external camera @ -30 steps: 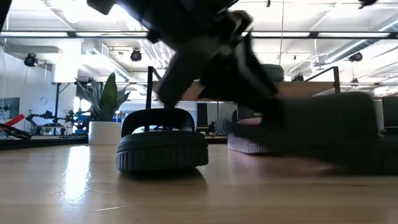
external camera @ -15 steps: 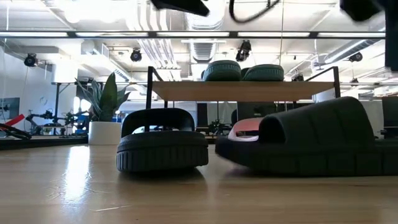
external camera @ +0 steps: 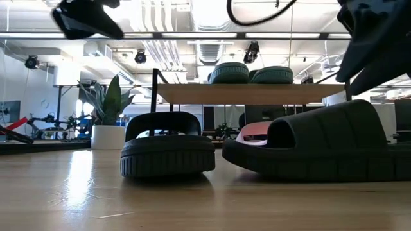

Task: Pick and place slides into the shelf
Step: Move the left black slipper to the right of the left black slipper

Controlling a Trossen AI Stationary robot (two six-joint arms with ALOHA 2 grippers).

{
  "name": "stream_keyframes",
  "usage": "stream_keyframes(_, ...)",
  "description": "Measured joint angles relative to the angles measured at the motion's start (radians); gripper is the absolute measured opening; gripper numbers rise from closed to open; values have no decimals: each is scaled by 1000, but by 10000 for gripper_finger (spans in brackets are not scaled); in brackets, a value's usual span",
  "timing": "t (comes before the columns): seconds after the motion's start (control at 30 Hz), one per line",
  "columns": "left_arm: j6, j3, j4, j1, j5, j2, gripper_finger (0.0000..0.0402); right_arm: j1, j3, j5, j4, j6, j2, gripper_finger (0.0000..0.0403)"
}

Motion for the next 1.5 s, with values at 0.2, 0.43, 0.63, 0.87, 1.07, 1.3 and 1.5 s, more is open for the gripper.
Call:
stream_keyframes(0.2, -87, -51, 2, -41, -48, -37, 205, 1, -17, -14, 28, 55, 39, 146)
stream_keyframes(0.43, -86, -55, -89, -50, -45, -46, 205, -25, -23, 5, 175, 51, 102, 167)
stream_keyframes(0.63, -114, -56, -343, -63, 5, -47, 205, -33, 25, 129, 234, 153, 181, 74)
stream_keyframes(0.87, -149, -108, -444, -84, 15, -78, 205, -38, 311, 180, -147, 367, 319, 14)
stream_keyframes(1.07, -166, -198, -429, -96, 21, -166, 205, -76, 692, 160, -555, 369, 437, 12)
stream_keyframes(1.3, -165, -272, -351, -96, 12, -299, 205, -123, 1066, 118, -1023, 353, 566, 12)
stream_keyframes(1.5, -149, -321, -256, -97, 6, -374, 205, -138, 1171, 97, -1140, 345, 619, 12)
